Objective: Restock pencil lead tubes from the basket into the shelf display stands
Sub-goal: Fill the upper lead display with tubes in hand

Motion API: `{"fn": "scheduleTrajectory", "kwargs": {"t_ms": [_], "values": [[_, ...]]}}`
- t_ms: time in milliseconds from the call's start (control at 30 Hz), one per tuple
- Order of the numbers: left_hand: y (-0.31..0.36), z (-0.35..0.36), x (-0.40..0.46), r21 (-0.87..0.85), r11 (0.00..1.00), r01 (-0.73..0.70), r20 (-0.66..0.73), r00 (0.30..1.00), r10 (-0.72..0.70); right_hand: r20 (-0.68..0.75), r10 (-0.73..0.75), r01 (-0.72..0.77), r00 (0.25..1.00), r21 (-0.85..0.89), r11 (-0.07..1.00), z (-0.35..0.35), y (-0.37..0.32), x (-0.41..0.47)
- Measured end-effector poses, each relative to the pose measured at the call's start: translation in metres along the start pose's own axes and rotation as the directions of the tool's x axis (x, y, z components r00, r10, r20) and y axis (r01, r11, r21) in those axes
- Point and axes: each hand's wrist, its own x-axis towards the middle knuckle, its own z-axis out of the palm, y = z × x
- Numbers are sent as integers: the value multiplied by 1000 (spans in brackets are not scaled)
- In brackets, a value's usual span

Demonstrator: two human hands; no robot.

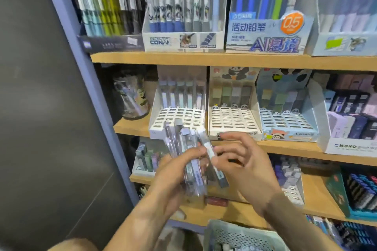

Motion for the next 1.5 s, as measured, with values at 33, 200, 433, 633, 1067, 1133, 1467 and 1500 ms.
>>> {"fn": "scheduleTrajectory", "kwargs": {"t_ms": [33,200,433,633,1067,1133,1467,1500], "values": [[14,-2,3,-6,1000,-29,-28,999,29,20,-52,52,998,-24,998,8,-11,7],[91,-15,26,8,993,-118,-88,989,118,99,-181,193,979,-132,972,47,-59,63],[106,-41,64,-6,993,-115,-174,978,112,214,-4,59,977,-250,966,77,-61,119],[84,-55,78,-138,989,-49,-144,989,29,-14,-24,22,1000,-148,989,72,-45,147],[78,-47,71,-112,992,-65,-156,987,47,82,-610,532,788,-589,608,80,-8,168],[79,-45,70,-106,992,-69,-165,985,51,101,-619,544,779,-599,587,80,-7,171],[78,-41,67,-88,994,-69,-196,979,51,123,-611,558,782,-574,599,81,-8,176],[78,-40,67,-88,994,-69,-197,979,51,116,-610,554,784,-575,603,81,-7,177]]}}
